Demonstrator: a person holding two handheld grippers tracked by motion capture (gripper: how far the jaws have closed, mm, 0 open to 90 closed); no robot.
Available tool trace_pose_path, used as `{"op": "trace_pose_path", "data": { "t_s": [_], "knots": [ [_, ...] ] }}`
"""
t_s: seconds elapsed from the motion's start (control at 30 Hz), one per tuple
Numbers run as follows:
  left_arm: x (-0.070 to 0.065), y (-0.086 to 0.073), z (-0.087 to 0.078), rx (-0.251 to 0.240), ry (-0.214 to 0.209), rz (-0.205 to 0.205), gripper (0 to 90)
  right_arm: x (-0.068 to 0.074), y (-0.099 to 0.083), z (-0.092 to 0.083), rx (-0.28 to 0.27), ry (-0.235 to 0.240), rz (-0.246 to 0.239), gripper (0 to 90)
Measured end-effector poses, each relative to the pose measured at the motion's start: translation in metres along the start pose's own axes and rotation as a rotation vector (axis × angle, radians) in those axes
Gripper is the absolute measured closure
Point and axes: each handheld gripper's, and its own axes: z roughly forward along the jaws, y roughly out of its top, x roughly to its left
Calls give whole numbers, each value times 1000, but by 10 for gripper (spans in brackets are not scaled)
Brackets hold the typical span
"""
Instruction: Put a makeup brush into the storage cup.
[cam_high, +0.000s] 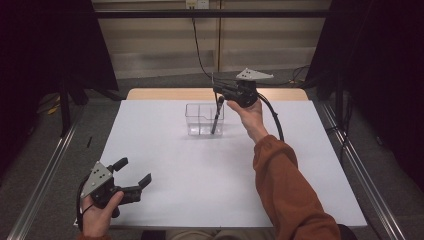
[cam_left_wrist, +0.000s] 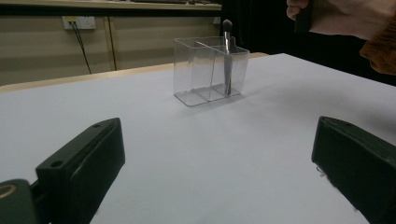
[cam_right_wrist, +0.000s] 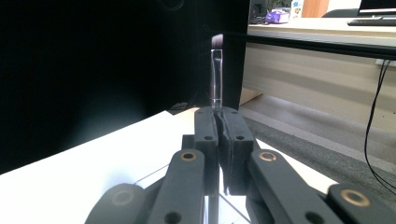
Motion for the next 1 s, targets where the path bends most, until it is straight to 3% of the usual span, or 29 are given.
{"op": "trace_pose_path", "data": {
  "t_s": [1.0],
  "knots": [
    [0,0,0,0,1,-1,27,-8,-32,0,41,-25,53,864]
  ]
}}
